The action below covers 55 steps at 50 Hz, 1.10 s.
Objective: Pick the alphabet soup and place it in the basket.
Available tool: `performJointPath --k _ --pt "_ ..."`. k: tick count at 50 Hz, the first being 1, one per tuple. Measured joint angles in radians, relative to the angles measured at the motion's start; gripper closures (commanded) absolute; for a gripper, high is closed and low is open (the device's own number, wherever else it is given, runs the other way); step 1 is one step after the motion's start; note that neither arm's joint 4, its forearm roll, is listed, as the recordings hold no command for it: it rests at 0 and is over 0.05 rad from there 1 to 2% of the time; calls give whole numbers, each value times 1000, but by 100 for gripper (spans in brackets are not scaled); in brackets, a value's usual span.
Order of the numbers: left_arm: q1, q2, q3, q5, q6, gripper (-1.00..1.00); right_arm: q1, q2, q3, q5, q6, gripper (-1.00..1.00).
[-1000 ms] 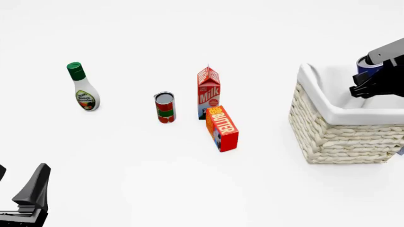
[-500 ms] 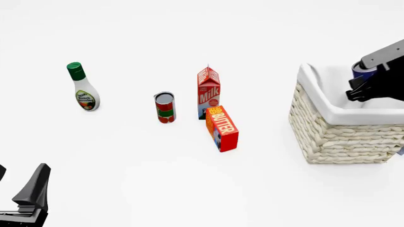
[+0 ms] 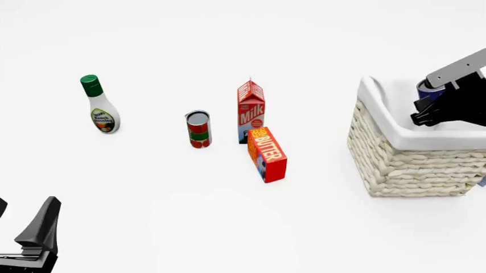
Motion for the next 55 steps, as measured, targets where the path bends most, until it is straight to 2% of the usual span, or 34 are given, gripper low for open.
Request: performJointPath --k 23,24,55 --pt "0 0 0 0 0 -100 -2 16 2 -12 -8 100" --pt "0 0 0 0 0 -100 -2 17 2 -13 -9 -100" --pt "0 0 0 0 0 -100 -4 2 -7 -18 14 -100"
